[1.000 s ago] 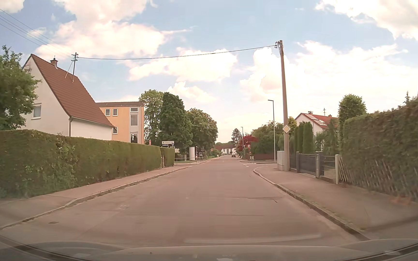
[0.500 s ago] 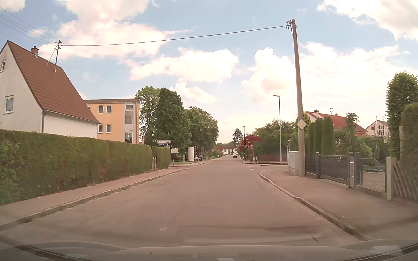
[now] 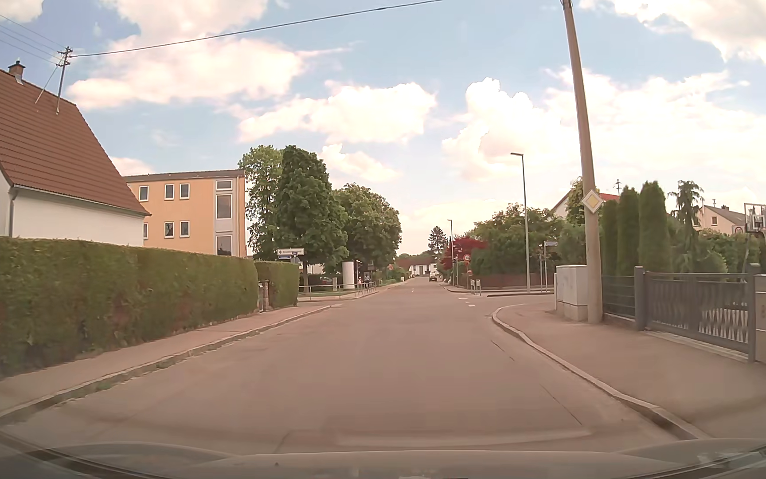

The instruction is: Follow the waypoints while adhering to traffic rules and regulations

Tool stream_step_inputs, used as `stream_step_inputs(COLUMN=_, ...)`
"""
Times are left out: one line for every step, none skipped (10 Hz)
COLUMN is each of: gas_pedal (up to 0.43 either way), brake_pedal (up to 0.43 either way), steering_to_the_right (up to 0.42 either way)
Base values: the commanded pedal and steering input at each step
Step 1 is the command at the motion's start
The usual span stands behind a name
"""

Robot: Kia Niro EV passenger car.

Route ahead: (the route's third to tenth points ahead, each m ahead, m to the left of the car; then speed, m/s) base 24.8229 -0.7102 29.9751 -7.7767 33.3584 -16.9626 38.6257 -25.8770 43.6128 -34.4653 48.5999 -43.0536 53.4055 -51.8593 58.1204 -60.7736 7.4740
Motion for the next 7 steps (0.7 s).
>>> stream_step_inputs(gas_pedal=0.000, brake_pedal=0.018, steering_to_the_right=-0.003)
stream_step_inputs(gas_pedal=0.000, brake_pedal=0.018, steering_to_the_right=-0.001)
stream_step_inputs(gas_pedal=0.000, brake_pedal=0.024, steering_to_the_right=0.003)
stream_step_inputs(gas_pedal=0.000, brake_pedal=0.073, steering_to_the_right=0.004)
stream_step_inputs(gas_pedal=0.000, brake_pedal=0.098, steering_to_the_right=0.004)
stream_step_inputs(gas_pedal=0.000, brake_pedal=0.134, steering_to_the_right=0.004)
stream_step_inputs(gas_pedal=0.000, brake_pedal=0.195, steering_to_the_right=0.005)
